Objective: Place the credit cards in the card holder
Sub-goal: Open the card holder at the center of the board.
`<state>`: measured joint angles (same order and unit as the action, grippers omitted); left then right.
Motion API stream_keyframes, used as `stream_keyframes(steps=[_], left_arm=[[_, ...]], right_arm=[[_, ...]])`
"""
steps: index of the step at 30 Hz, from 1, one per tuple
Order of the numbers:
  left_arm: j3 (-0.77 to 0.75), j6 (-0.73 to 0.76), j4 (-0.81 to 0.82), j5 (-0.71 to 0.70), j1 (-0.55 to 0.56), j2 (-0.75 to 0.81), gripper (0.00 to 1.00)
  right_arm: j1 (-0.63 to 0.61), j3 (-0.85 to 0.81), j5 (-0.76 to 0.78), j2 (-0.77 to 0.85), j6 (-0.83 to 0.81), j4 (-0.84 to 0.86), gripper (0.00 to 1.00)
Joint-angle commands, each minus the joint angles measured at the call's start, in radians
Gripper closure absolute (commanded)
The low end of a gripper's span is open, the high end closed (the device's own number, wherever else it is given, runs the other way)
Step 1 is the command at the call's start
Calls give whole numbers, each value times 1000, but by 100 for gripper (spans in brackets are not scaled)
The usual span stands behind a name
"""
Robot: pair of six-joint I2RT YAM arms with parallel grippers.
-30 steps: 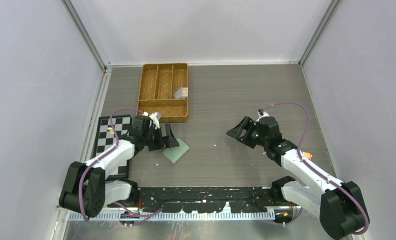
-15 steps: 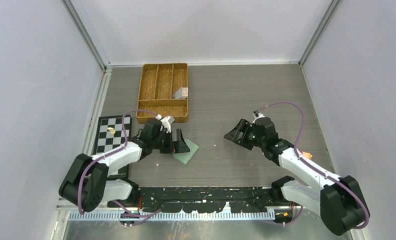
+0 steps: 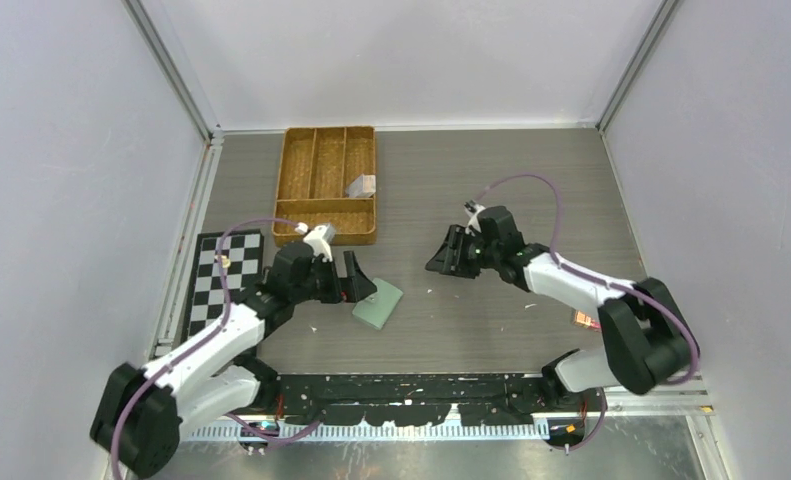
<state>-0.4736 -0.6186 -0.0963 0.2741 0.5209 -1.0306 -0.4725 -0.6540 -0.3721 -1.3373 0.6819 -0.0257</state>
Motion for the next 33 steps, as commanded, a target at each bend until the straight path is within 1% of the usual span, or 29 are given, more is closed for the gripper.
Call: stream_keyframes(steps=[1, 3, 6, 10, 12, 15, 17, 20, 26, 30, 33], left_arm=[[51, -121, -78, -55, 7, 154, 7], [82, -172, -83, -29, 8, 189, 7], [125, -223, -81, 6, 8, 201, 7], [158, -252, -66, 23, 10, 201, 6], [161, -249, -54, 28, 9, 185, 4], [127, -204, -98, 39, 10, 124, 1], [124, -203, -58, 79, 10, 75, 0], [141, -235, 56, 123, 10, 4, 0], [153, -253, 211, 130, 10, -104, 0], [156, -263, 341, 128, 9, -168, 0], [147, -279, 444, 142, 10, -225, 0]], right_arm=[[-44, -98, -67, -138, -61, 48, 49], [-64, -137, -82, -212, -51, 69, 49], [-100, -206, -125, -317, -36, 77, 50], [-148, -269, -128, -399, -39, 82, 49], [-163, -289, -125, -430, -41, 82, 49], [-175, -315, -125, -467, -40, 78, 48], [-186, -325, -124, -485, -47, 69, 47], [-201, -326, -123, -494, -48, 61, 47], [-232, -282, -122, -464, -31, 63, 47], [-241, -205, -92, -405, 17, 86, 48], [-246, -120, -36, -315, 69, 107, 48]])
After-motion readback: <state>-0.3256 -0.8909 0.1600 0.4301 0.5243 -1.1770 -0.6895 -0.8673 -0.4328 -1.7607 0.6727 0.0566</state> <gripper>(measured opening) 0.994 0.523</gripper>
